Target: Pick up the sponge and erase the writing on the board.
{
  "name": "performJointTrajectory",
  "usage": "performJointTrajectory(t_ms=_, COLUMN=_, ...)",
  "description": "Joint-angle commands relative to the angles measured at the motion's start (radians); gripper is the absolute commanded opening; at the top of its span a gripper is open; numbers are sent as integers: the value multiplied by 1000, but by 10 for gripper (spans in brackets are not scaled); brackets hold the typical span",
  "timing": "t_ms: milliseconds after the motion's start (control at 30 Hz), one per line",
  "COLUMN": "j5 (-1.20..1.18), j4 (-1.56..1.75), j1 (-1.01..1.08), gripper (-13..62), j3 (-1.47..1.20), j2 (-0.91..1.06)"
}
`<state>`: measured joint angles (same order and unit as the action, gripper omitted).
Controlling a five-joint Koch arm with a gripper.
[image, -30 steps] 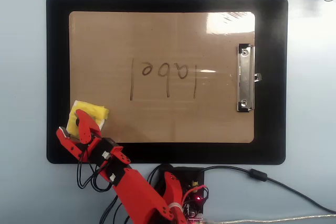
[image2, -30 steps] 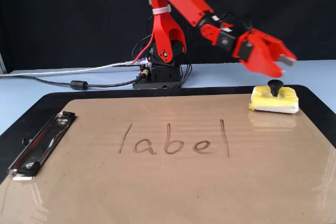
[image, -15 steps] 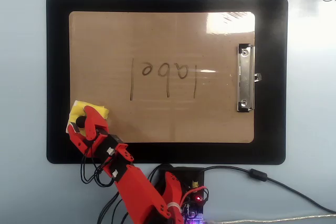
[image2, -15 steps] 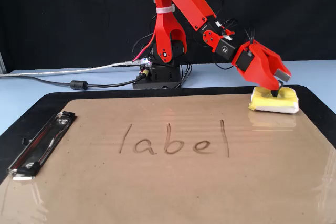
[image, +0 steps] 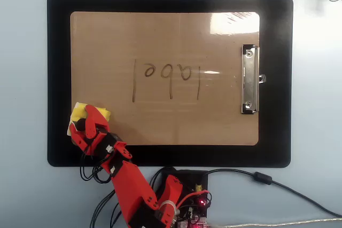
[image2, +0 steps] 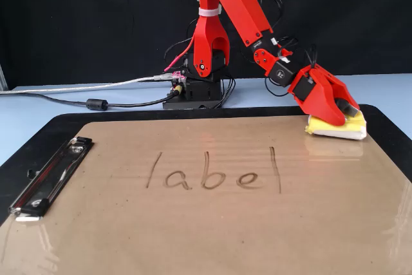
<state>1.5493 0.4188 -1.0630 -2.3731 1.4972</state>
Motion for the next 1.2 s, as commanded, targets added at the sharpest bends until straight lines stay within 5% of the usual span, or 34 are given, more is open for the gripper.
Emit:
performJointTrajectory(t_ms=0, j5=2, j4=3, j1=-6, gripper=330, j3=2, j2=17)
performJointTrajectory(t_ms=200, j5=3, j4=-109, j1=-5, gripper=318, j3=0, j2=28)
performJointTrajectory(t_ms=567, j5=-117, j4=-112, j1=103, gripper=-80, j3=-25, j2=140)
performJointTrajectory(t_ms=767, j5=-109, j4=-109, j1=206, gripper=-80, j3=-23, j2=190)
performJointTrajectory(t_ms=1167, j5=-118, j4=-167, j1=1026, gripper=-80, j3=72, j2=192)
